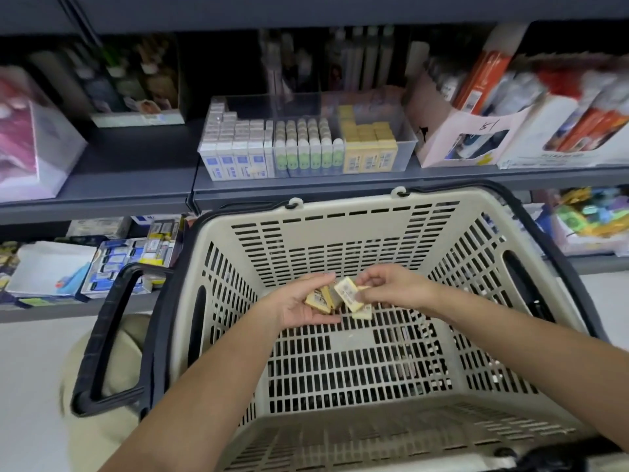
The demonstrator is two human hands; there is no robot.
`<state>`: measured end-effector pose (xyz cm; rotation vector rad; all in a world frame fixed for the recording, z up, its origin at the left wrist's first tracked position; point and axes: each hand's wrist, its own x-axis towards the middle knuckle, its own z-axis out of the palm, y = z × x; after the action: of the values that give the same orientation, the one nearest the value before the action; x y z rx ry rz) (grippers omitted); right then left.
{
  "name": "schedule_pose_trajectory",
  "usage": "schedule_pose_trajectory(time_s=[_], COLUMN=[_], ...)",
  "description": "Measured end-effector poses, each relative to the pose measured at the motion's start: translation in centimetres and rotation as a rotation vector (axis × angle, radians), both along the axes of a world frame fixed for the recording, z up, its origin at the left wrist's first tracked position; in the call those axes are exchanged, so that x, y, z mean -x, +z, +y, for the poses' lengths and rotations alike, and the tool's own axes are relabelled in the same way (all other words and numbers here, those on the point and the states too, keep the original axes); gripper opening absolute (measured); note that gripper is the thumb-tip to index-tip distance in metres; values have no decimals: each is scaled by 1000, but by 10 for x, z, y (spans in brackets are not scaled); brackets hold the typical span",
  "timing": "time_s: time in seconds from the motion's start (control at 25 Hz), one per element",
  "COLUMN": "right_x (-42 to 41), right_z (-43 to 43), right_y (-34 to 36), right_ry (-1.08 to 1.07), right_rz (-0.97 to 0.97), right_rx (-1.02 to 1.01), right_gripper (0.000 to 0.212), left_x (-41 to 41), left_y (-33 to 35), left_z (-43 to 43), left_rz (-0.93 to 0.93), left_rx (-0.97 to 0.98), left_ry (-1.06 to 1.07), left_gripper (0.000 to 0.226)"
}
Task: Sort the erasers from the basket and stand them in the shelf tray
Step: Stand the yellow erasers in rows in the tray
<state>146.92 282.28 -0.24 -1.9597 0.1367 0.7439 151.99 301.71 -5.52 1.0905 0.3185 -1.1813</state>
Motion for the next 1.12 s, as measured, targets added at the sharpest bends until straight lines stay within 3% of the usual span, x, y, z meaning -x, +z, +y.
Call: schedule_pose_trajectory(time_s=[0.16,0.36,0.52,0.84,1.0,1.12], right_x=[-9,-19,-30,-46,-54,-63], right_z=[9,8,-10,-26,-30,-27], right_y=[12,30,55,97,113,120], right_ry=[-127,-143,-144,-157,-200,-160], right_rz=[-162,-258,-261,-346,-339,-348], right_rx=[-21,15,-154,-154,-263,-234], right_gripper=[17,29,22,17,14,13], left_x=[1,0,-9,-23,-24,-23], left_y=[19,38,57,78,97,107], left_z=[-20,-30,-31,-28,-34,-40], left_rz=[102,22,22,71,108,142], left_rx=[169,247,284,413,448,403], left_ry=[143,193,228,197,284,368], left_gripper=[69,57,49,85,66,50])
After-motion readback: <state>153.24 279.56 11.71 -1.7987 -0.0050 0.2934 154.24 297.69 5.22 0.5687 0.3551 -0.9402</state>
